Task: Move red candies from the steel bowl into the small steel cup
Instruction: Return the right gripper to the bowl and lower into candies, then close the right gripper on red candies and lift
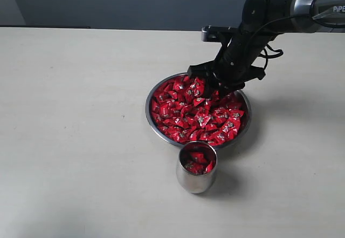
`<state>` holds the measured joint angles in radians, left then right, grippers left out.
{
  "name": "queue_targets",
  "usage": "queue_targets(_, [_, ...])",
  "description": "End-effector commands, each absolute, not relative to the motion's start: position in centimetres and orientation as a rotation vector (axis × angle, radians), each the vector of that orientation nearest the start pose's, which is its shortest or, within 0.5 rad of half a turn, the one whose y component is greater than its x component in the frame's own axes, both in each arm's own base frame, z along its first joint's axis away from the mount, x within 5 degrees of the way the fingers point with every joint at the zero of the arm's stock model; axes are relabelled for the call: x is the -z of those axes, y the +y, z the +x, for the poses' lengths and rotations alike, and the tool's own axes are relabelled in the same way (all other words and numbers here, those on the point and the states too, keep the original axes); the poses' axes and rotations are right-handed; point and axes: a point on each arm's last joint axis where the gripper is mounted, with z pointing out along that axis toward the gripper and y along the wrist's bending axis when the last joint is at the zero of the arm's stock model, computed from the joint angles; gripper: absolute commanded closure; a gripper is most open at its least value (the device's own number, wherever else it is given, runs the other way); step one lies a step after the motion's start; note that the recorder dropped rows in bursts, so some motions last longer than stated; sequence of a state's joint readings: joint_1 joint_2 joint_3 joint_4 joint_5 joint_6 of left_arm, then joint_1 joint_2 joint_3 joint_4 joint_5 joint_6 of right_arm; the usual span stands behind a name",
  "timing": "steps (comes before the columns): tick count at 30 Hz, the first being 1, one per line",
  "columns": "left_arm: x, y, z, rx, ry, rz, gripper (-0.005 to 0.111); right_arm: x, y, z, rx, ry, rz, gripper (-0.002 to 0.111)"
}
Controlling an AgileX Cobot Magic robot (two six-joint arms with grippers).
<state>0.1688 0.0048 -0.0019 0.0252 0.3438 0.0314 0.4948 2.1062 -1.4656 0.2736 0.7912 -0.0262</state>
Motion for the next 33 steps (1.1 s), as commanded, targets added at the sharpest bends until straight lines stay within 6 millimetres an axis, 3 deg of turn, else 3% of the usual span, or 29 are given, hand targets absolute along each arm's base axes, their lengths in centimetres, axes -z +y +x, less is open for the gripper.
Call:
queue_targets(1, [-18.3,1.0,5.3,-0.168,1.817,-0.111,0.106,-14.8,21.6,36.9,-0.393,2.87,-0.527,0.069])
queue_targets(6, [-18.3,1.0,5.3,-0.168,1.817,-0.111,0.106,-12.4,21.6,36.9,-0.378,2.935,-0.531,0.069])
queue_targets(14, [-18.3,1.0,5.3,-0.168,1.817,-0.111,0.106,-12.3,21.8,37.0,-0.397,2.922,-0.513,0.07])
queue_targets(15, [-18.3,1.0,5.3,-0.168,1.817,-0.111,0.106,-12.3,21.8,37.0,-0.397,2.921,-0.512,0.072])
queue_targets(18, [-18.3,1.0,5.3,-0.168,1.817,-0.111,0.106,-12.3,21.8,37.1,-0.397,2.915,-0.51,0.106])
queue_targets(21, [-18.3,1.0,5.3,-0.168,1.817,-0.111,0.106,-12.3,21.8,37.1,-0.394,2.913,-0.515,0.108])
queue_targets(33, [-18.3,1.0,5.3,-0.168,1.817,-0.111,0.106,-18.1,21.1,36.2,-0.373,2.833,-0.586,0.108])
